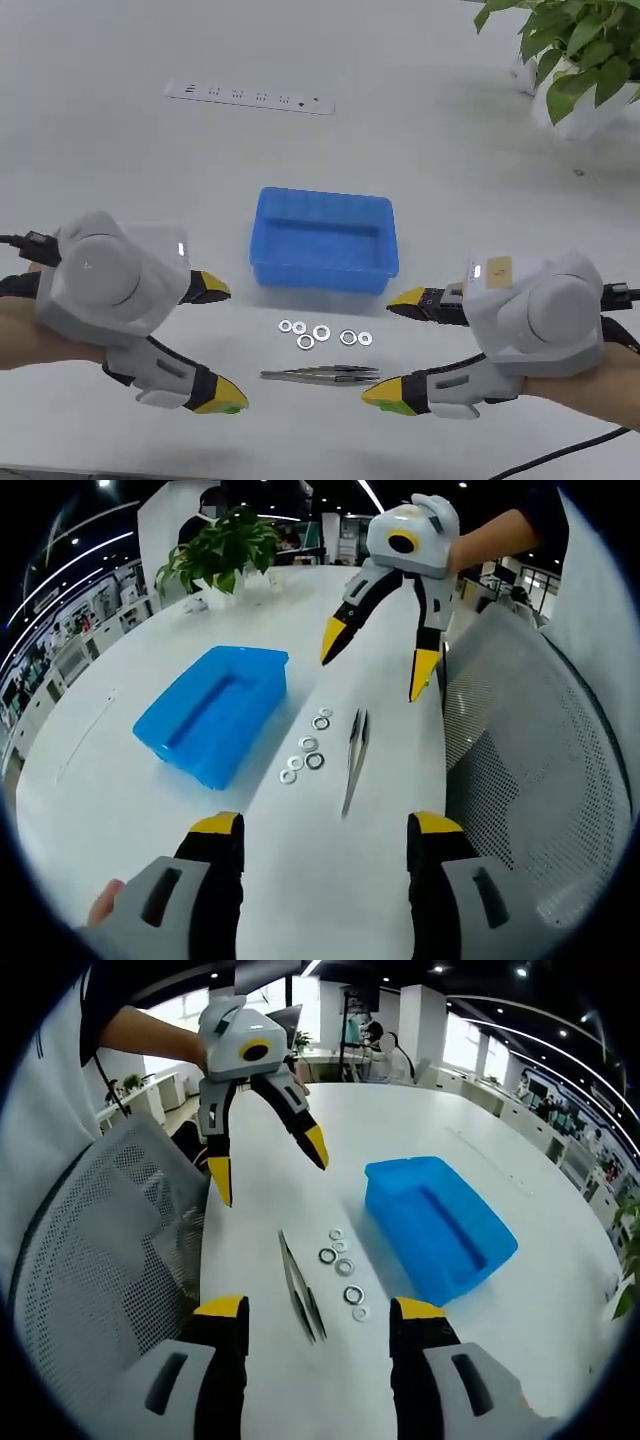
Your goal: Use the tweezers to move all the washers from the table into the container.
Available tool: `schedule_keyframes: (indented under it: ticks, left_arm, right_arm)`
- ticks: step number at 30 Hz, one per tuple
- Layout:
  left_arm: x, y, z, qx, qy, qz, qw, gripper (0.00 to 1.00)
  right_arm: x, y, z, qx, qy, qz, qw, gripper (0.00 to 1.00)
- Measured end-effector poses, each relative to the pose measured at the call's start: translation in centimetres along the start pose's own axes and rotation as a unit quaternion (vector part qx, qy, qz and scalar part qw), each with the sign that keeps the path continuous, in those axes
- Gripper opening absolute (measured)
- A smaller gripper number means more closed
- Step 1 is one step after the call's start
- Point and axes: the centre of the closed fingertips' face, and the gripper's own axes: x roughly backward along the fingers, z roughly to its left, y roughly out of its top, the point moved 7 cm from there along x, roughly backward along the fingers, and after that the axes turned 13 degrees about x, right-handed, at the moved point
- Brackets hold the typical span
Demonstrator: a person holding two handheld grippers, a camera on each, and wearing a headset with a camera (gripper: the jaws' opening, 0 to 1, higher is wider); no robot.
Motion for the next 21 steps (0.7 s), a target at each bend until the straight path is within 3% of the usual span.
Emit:
schedule_keyframes:
  ticks: [6,10,21]
  left_arm:
    - [-1.4,-0.1,-0.1,0.001,0.000,0.000,1.0000,0.64]
    - [-2.7,-0.5,-0.6,-0.010,-0.010,0.017,0.9998,0.59]
    - [-4.4,-1.0,-1.1,-0.040,-0.009,0.041,0.9983,0.46]
  right_arm:
    - [-1.4,0.1,0.4,-0.002,0.020,0.004,0.9998,0.45]
    - [-2.5,-0.1,0.8,0.003,0.043,0.020,0.9989,0.39]
    - [-4.6,0.2,0.8,0.022,0.090,0.039,0.9949,0.25]
